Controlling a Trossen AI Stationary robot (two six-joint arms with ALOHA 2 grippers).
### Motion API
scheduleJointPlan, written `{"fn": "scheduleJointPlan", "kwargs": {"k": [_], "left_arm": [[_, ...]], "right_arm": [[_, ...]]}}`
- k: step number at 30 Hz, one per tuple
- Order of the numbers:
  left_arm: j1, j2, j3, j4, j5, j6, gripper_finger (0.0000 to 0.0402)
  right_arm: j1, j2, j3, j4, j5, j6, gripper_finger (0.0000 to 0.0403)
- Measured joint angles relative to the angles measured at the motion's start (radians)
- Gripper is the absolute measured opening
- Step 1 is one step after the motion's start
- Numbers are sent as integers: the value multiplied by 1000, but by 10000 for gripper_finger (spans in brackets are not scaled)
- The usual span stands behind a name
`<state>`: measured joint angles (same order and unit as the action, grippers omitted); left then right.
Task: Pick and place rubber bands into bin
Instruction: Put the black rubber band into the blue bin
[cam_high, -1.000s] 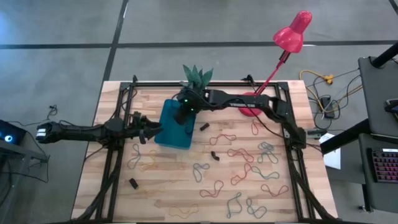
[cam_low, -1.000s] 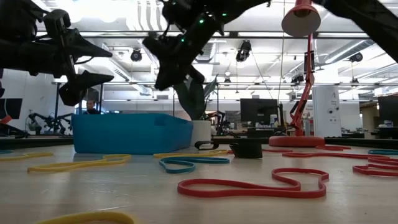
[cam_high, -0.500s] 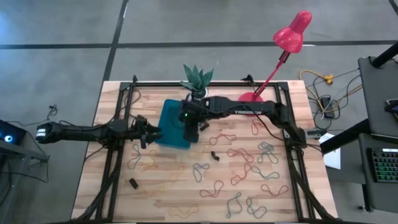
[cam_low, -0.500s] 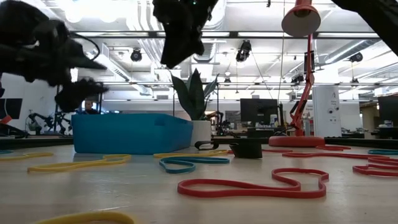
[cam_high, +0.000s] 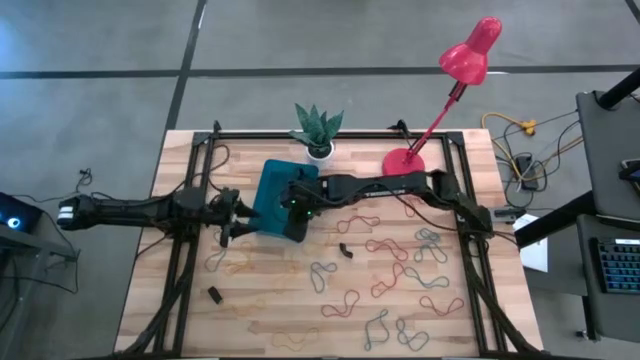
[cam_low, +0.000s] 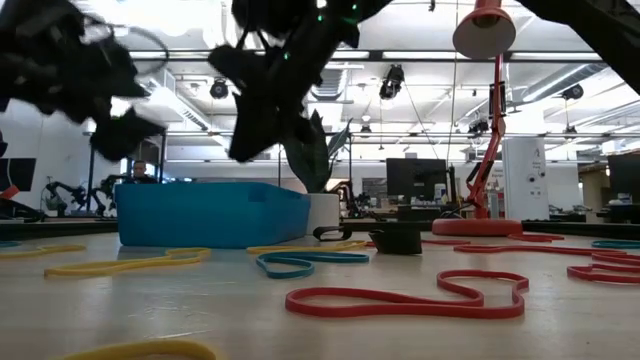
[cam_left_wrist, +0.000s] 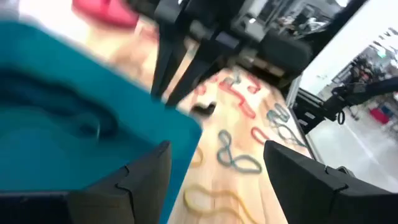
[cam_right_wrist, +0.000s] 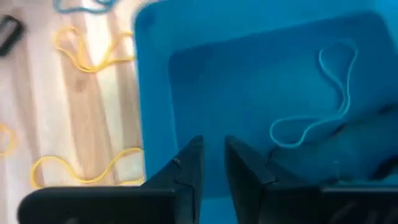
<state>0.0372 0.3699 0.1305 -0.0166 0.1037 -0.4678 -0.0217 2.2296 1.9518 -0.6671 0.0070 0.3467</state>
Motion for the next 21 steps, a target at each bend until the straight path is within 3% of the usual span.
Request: {"fn": "scheduleJointPlan", "kwargs": {"k": [7,12,15,21], "left_arm": [[-1,2,94,-57,5,134,240],[0,1,134,-173,8,161,240],[0,1,136,-187,7,161,240],[0,10,131,-187,7,160,240]], "right_arm": [[28,-120,-28,-218,90,-266,59],[31,-234,-196,-340,100,-324,86],[28,-322,-360,-277,101,-362,107],[18,-425,-613,36,190,-652,160]]}}
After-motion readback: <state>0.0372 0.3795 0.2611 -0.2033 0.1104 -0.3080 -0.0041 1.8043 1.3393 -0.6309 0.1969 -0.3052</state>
